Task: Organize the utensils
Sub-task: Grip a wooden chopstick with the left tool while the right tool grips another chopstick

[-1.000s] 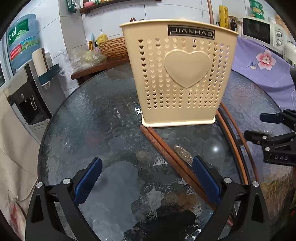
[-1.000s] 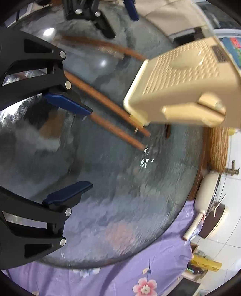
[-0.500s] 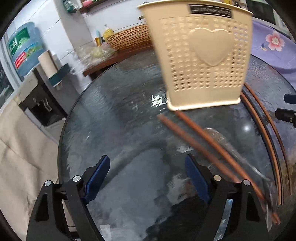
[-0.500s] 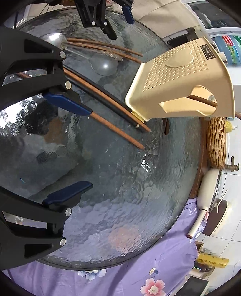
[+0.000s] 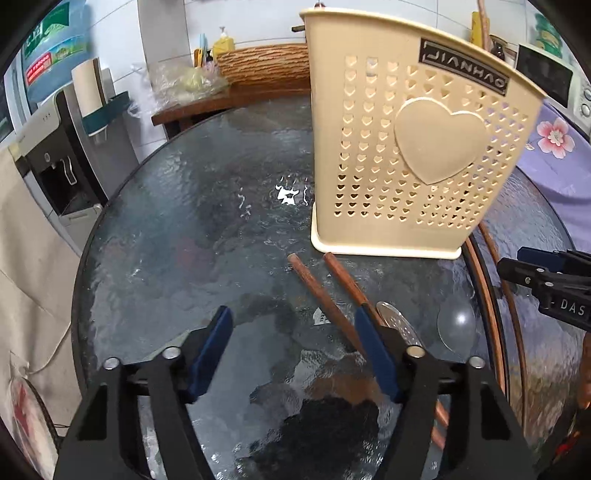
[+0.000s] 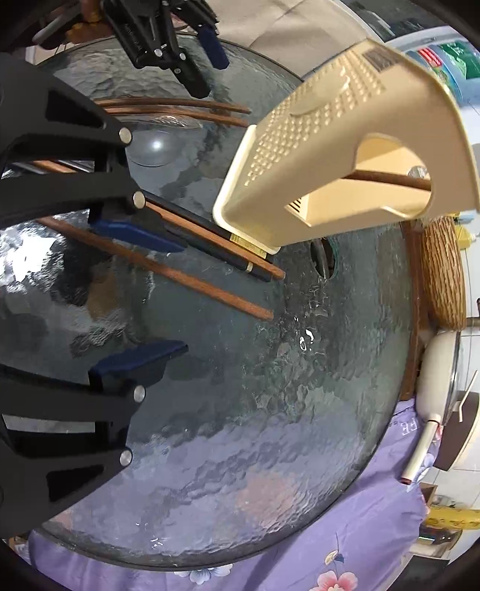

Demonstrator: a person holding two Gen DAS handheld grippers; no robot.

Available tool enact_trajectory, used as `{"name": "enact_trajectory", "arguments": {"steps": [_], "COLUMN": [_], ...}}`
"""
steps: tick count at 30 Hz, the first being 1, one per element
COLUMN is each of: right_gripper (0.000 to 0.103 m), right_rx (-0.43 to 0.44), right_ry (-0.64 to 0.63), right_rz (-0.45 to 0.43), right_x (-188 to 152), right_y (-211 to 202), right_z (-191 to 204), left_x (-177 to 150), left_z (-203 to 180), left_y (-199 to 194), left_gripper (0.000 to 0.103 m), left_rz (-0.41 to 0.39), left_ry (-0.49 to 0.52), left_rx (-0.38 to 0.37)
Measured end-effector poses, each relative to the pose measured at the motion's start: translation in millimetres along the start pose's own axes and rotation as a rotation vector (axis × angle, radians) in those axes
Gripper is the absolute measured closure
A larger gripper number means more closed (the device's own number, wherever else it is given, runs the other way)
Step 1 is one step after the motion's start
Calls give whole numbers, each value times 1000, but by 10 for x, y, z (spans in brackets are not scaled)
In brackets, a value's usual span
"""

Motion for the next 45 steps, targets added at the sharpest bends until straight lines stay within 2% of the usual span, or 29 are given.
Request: {"name": "enact_trajectory", "arguments": {"steps": [4,6,15,25,27,31,41,45], "right_gripper": [58,63,71,85,91,93,95,96], "right_rx": [-21,-35,-91,-70,-68,-70,-41,-16], "right_ry": [-3,-9,-50,-45,-48,-52,-23,9], "right_rz": [8,12,-2,30,37,40,34,30], "right_x": [46,51,118,195,220,245,258,261], "right_y": [57,87,126,169,183,199,206,205], "right_z": [36,55,119,205,226,237,158,99], "left_x": [15,29,81,85,112,141,167,174], "left_z": [-31,-38,-80,-101,-77,-35,21,45], "left_y": [46,87,192,188,208,227,253,255], "left_gripper": [46,52,60,75,79,87,96,96], "left_rz": [17,35,71,81,83,86,76,73], "left_ry": [-17,-26,-31,-38,-39,-35,-31,-44], "left_rx": [-10,-13,17,10,10,13,12,0]}}
Point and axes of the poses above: each gripper's, at about its wrist camera, not at the fingertips, and y roughly the way its jaws point, z to its left, x to its top, the point moved 7 cm from there along y, roughly the way its jaws point, and after that the axes turned 2 degrees about -x, right-handed, at the moved point
